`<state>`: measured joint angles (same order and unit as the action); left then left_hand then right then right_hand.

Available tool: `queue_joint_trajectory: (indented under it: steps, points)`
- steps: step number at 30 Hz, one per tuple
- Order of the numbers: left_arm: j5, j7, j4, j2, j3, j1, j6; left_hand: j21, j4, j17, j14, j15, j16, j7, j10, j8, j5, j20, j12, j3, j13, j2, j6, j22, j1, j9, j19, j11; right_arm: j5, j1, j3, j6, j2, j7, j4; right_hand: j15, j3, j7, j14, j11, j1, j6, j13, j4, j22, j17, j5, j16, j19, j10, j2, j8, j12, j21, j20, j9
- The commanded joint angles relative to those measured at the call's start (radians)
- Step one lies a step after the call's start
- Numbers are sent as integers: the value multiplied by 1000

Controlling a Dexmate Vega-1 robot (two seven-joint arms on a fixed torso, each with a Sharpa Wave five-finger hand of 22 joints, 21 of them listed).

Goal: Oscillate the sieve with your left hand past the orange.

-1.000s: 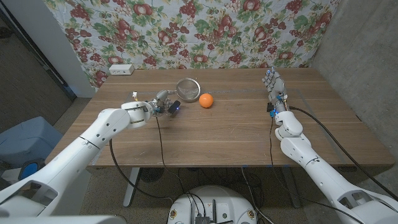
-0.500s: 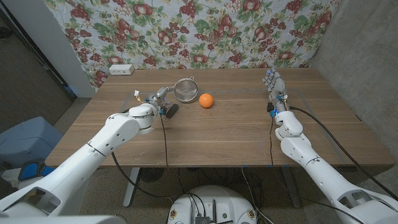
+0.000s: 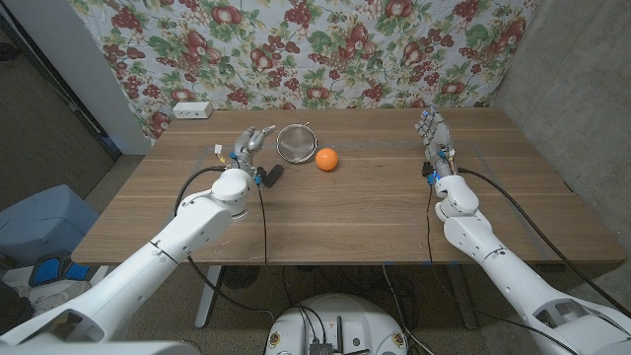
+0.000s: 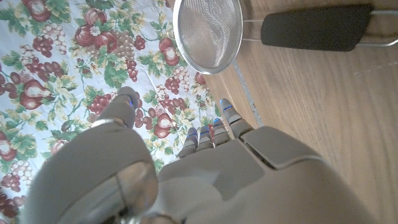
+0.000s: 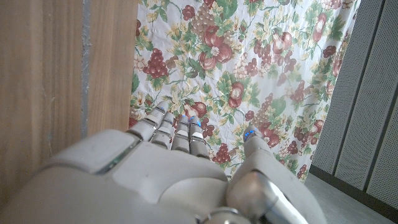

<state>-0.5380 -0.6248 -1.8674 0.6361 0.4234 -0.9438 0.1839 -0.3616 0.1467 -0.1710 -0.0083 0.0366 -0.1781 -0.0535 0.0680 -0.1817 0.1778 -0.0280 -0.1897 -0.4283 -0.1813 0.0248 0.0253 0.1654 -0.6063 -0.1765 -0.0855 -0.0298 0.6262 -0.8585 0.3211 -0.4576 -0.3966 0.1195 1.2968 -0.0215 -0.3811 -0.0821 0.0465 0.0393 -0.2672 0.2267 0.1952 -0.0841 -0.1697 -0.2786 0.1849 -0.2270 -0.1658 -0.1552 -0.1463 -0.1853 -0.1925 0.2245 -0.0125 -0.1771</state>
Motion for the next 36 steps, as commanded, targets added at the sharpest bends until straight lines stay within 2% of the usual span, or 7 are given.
queue_joint_trajectory:
  steps: [1, 15, 20, 24, 28, 33, 36]
  points:
    - [60, 192, 132, -51, -28, -29, -291, 11, -3, 0, 9, -16, -7, 6, -6, -8, -2, 7, -9, 12, -1, -3, -10, 4, 20, -2, -19, 17, -2, 5, 4, 4, 2, -1, -5, -4, 1, -8, -2, 4, 6, 0, 3, 3, -5, 1, -2, -6, -10, -5, -4, -3, -6, -5, 0, -2]
    - [-20, 474, 323, -118, -55, -3, -561, 52, -53, -7, 5, -35, -12, 27, -31, -11, -3, 20, -14, 30, 2, 81, -52, 6, 120, 2, -15, 50, -1, 3, 10, 11, -2, -10, 2, -6, 4, -9, -1, 7, 12, 0, 3, 4, -5, 2, -3, -6, -12, -4, -2, -3, -6, -7, -1, -2]
    - [-68, 573, 376, -133, -61, 12, -619, 67, -104, -11, 24, -38, -16, 23, -59, -14, 7, 27, -17, 32, 2, 140, -88, 7, 195, 3, -23, 59, 0, -2, 12, 12, 1, -9, 8, -5, 5, -10, -2, 9, 16, -1, 3, 5, -5, 2, -4, -6, -13, -5, -1, -3, -6, -8, -2, -2]
    - [-106, 622, 407, -152, -69, 17, -650, 79, -187, -12, 48, -48, -20, 21, -89, -15, 28, 40, -19, 17, 3, 184, -128, 9, 273, 3, -33, 62, -3, -6, 15, 13, 2, -6, 13, -6, 8, -11, -2, 13, 22, -1, 3, 8, -5, 2, -6, -6, -14, -5, 0, -3, -6, -9, -1, -2]
    - [-152, 701, 448, -167, -76, 28, -688, 89, -259, -11, 68, -60, -19, 21, -117, -16, 51, 56, -20, -24, 3, 190, -171, 9, 316, 4, -42, 71, -5, -10, 20, 17, 4, -3, 18, -6, 10, -12, -2, 10, 27, 0, 3, 11, -5, 1, -7, -7, -16, -5, 0, -3, -6, -9, -2, -3]
    - [-209, 816, 511, -194, -84, 47, -755, 98, -297, -9, 82, -82, -17, 27, -132, -12, 68, 90, -16, -74, 4, 189, -195, 7, 331, 6, -55, 78, -7, -16, 27, 16, 10, -3, 21, -7, 12, -14, -1, 12, 34, 0, 4, 15, -5, 1, -8, -7, -16, -6, 1, -4, -7, -10, -2, -3]
    - [-219, 831, 512, -197, -90, 44, -765, 99, -301, -8, 85, -86, -16, 29, -133, -11, 70, 94, -15, -81, 4, 187, -197, 7, 333, 6, -58, 81, -11, -25, 29, 15, 13, 5, 32, -7, 16, -15, -2, 14, 42, 1, 4, 19, -5, 0, -9, -7, -17, -5, 2, -4, -6, -10, -2, -3]
